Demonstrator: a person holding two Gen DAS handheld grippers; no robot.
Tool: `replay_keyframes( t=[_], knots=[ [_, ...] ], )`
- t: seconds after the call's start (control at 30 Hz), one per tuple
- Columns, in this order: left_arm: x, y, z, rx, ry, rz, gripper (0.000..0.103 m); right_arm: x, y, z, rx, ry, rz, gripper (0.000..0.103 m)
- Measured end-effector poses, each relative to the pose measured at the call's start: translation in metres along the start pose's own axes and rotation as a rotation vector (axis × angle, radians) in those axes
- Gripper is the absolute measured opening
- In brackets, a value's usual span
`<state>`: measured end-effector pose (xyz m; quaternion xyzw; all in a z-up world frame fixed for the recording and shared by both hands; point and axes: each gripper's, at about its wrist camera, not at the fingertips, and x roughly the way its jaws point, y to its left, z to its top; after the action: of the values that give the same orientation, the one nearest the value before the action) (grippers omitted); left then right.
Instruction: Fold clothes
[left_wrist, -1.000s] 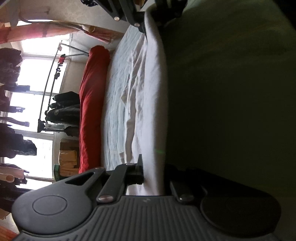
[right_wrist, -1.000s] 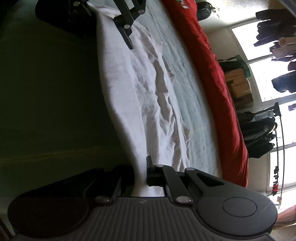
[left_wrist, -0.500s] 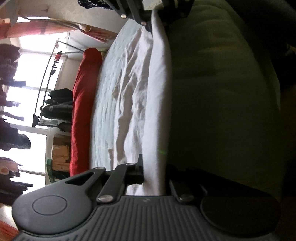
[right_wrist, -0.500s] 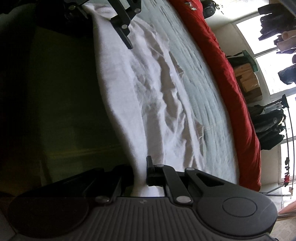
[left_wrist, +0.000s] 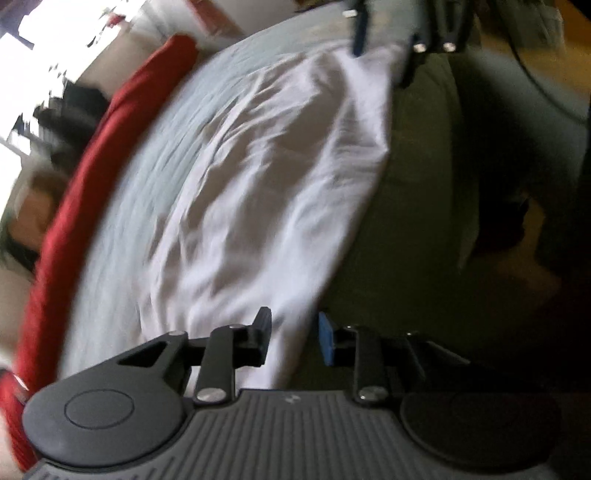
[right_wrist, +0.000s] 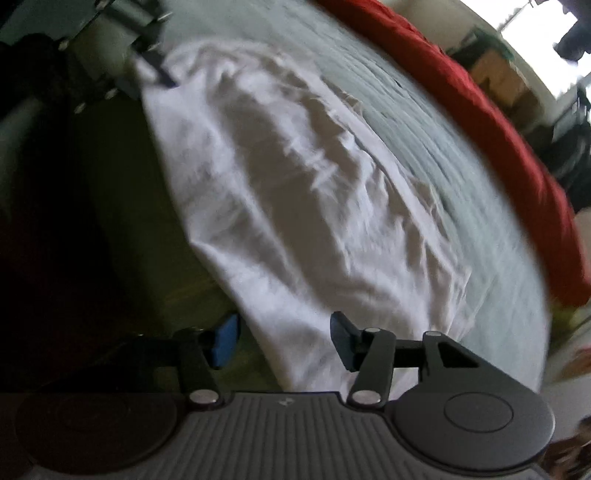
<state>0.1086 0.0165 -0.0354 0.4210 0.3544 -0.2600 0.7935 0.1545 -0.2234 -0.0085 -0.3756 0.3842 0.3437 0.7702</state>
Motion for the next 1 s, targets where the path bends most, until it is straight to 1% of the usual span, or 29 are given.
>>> replay_keyframes(
  t=[0.03, 0.1, 0.13, 0.17, 0.2, 0.27, 0.3, 0.33, 0.4, 0.43, 0.47, 0.5, 0.57, 0.6, 0.63, 0.7, 0.77, 0.83, 0.9, 0.93, 1.0],
  knots=[
    [-0.007, 0.011, -0.005, -0.047, -0.006, -0.014, 0.032, -0.009, -0.007, -0.002, 0.036, -0.023, 0.016, 0.062],
    [-0.016, 0.033, -0.012, -0.158, -0.038, -0.018, 0.045, -0.025, -0.02, -0.007, 0.108, -0.082, 0.041, 0.071],
    [-0.017, 0.042, -0.015, -0.217, -0.061, -0.014, 0.046, -0.032, -0.024, -0.01, 0.148, -0.12, 0.046, 0.075],
    [-0.016, 0.051, -0.017, -0.276, -0.084, -0.017, 0.045, -0.033, -0.03, -0.01, 0.192, -0.15, 0.047, 0.077],
    [-0.012, 0.059, -0.019, -0.333, -0.106, -0.037, 0.046, -0.033, -0.036, -0.009, 0.236, -0.176, 0.047, 0.077],
    [0.002, 0.061, -0.023, -0.403, -0.132, -0.075, 0.046, -0.021, -0.044, -0.007, 0.317, -0.21, 0.062, 0.077],
    [0.008, 0.056, -0.026, -0.429, -0.131, -0.086, 0.046, -0.012, -0.042, -0.011, 0.341, -0.206, 0.061, 0.077],
    [0.015, 0.047, -0.028, -0.446, -0.106, -0.087, 0.046, -0.002, -0.04, -0.015, 0.363, -0.197, 0.056, 0.077],
    [0.034, 0.041, -0.039, -0.472, -0.047, -0.078, 0.047, 0.017, -0.035, -0.024, 0.407, -0.179, 0.047, 0.077],
    [0.038, 0.039, -0.045, -0.487, -0.032, -0.076, 0.047, 0.025, -0.032, -0.032, 0.415, -0.162, 0.027, 0.077],
    [0.035, 0.037, -0.05, -0.508, -0.039, -0.082, 0.048, 0.032, -0.029, -0.042, 0.415, -0.14, 0.001, 0.077],
    [0.031, 0.036, -0.055, -0.528, -0.047, -0.088, 0.049, 0.031, -0.028, -0.051, 0.426, -0.145, -0.006, 0.077],
    [0.023, 0.04, -0.054, -0.544, -0.065, -0.08, 0.05, 0.025, -0.027, -0.068, 0.453, -0.172, -0.006, 0.077],
    [0.02, 0.044, -0.05, -0.547, -0.074, -0.072, 0.052, 0.019, -0.029, -0.07, 0.47, -0.189, -0.008, 0.077],
    [0.016, 0.047, -0.046, -0.549, -0.083, -0.064, 0.053, 0.013, -0.032, -0.07, 0.488, -0.208, -0.011, 0.077],
    [0.01, 0.056, -0.037, -0.555, -0.108, -0.047, 0.066, 0.003, -0.04, -0.066, 0.524, -0.255, -0.012, 0.079],
    [0.012, 0.067, -0.023, -0.573, -0.153, -0.033, 0.071, 0.004, -0.049, -0.059, 0.561, -0.303, -0.005, 0.083],
    [0.02, 0.078, -0.014, -0.62, -0.185, -0.037, 0.071, 0.013, -0.056, -0.052, 0.604, -0.324, 0.005, 0.084],
    [0.034, 0.088, -0.013, -0.69, -0.201, -0.061, 0.071, 0.022, -0.062, -0.045, 0.646, -0.345, 0.016, 0.088],
    [0.042, 0.092, -0.016, -0.724, -0.191, -0.069, 0.071, 0.026, -0.066, -0.042, 0.667, -0.355, 0.021, 0.089],
    [0.058, 0.096, -0.03, -0.79, -0.143, -0.073, 0.071, 0.035, -0.072, -0.036, 0.71, -0.376, 0.031, 0.089]
  ],
)
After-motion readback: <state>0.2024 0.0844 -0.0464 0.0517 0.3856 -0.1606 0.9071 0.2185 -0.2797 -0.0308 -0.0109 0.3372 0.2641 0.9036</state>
